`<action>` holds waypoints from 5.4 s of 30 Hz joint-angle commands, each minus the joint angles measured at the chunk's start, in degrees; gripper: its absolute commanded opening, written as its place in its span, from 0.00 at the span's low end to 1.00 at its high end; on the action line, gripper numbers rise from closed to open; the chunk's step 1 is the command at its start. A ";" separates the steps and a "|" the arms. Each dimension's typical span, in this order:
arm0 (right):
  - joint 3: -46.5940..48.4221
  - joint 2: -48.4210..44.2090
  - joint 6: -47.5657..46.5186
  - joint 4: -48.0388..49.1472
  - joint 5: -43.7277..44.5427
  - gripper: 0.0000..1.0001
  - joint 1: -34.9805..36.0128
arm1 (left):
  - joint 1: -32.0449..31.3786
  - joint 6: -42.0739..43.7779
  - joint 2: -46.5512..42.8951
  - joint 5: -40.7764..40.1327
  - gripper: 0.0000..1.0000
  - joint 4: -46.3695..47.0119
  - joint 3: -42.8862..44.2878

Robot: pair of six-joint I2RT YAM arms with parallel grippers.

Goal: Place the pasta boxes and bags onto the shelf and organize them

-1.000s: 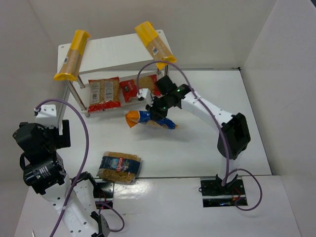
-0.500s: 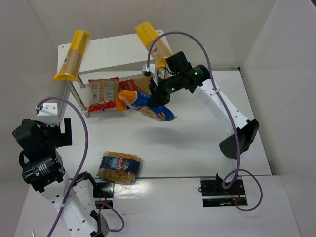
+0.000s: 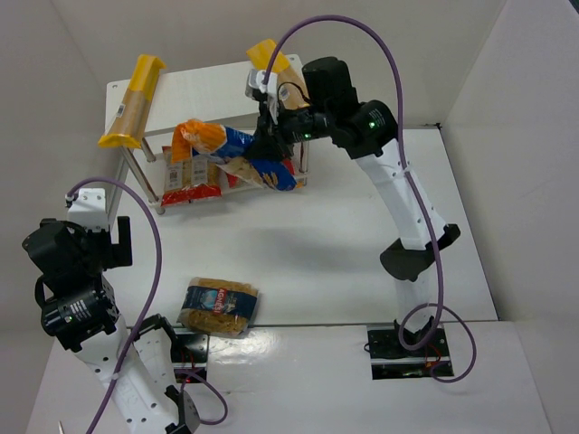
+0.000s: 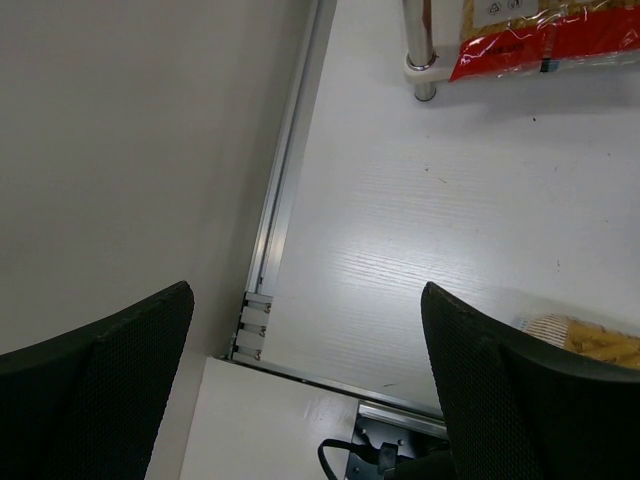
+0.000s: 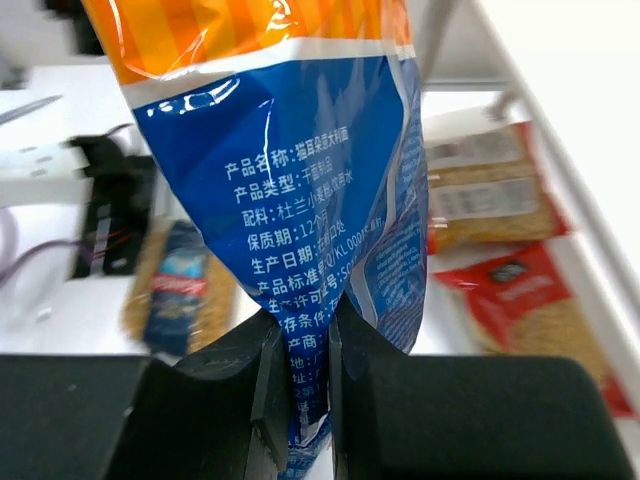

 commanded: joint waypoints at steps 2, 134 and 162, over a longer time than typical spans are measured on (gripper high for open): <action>13.32 2.46 0.23 10.28 7.12 0.00 1.16 | 0.37 -0.70 0.15 -0.07 1.00 1.95 1.07; -20.09 -24.23 -3.81 -12.75 48.54 0.97 7.51 | -4.91 3.08 0.15 8.35 1.00 -3.49 4.59; -93.61 -53.34 13.49 26.80 25.77 1.00 -52.09 | -3.06 -1.94 8.24 15.12 1.00 -1.82 1.34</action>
